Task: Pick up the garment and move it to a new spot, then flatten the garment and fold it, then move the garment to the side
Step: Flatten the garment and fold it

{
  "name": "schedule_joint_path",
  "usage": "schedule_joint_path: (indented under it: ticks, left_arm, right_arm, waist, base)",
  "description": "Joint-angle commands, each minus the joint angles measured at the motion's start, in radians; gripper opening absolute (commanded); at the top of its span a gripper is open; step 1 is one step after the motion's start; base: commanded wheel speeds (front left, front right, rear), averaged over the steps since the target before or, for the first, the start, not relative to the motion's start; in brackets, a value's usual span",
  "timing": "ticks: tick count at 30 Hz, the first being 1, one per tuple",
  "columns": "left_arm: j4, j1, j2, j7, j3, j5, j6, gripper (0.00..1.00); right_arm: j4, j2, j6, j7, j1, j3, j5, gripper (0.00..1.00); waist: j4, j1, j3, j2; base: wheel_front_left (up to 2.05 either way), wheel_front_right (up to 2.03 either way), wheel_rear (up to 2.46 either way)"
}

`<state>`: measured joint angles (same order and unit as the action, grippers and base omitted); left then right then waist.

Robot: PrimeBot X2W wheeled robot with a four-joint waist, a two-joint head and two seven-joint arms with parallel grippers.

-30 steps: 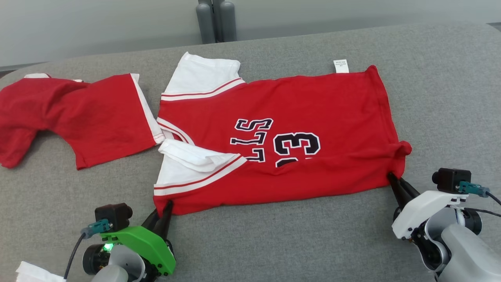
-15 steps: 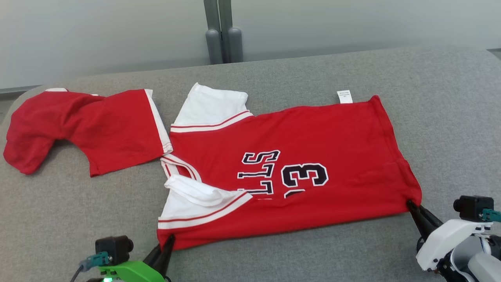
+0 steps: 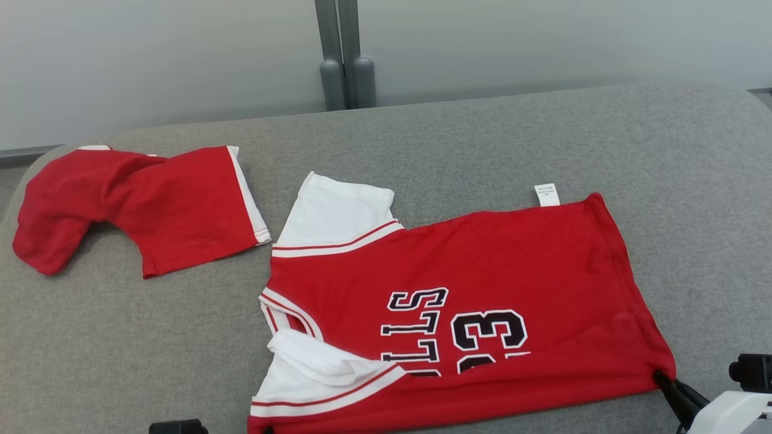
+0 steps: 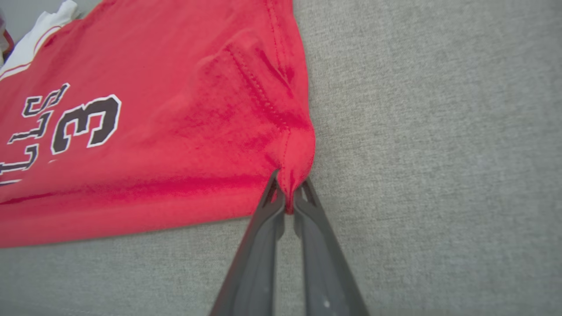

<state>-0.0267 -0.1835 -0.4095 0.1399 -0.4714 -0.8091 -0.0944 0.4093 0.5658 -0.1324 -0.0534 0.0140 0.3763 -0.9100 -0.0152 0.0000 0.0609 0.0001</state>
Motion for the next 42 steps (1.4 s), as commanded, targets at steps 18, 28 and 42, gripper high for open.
schedule_joint_path:
  ticks: [18,28,42]
  left_arm:
    - [0.087,0.226,-0.073,0.081,0.02,0.041,0.021,1.0]
    - [-0.144,0.645,-0.046,0.214,-0.009,0.012,0.179,1.0]
    - [-0.399,1.131,-0.029,0.392,-0.171,-0.031,0.226,1.0]
  right_arm:
    - [-0.228,-0.084,0.001,0.093,-0.038,-0.204,0.111,1.0]
    - [-0.129,-0.207,0.002,0.164,-0.348,-0.282,0.275,1.0]
    - [0.107,-0.281,0.001,0.265,-0.667,-0.285,0.376,1.0]
  waist:
    - [-0.01,0.0,0.009,-0.0001]
    - [-0.039,0.0,0.16,-0.0001]
    - [-0.079,0.0,0.388,-0.0001]
  base:
    - [0.0,0.0,0.0]
    - [0.0,0.0,0.0]
    - [0.0,0.0,0.0]
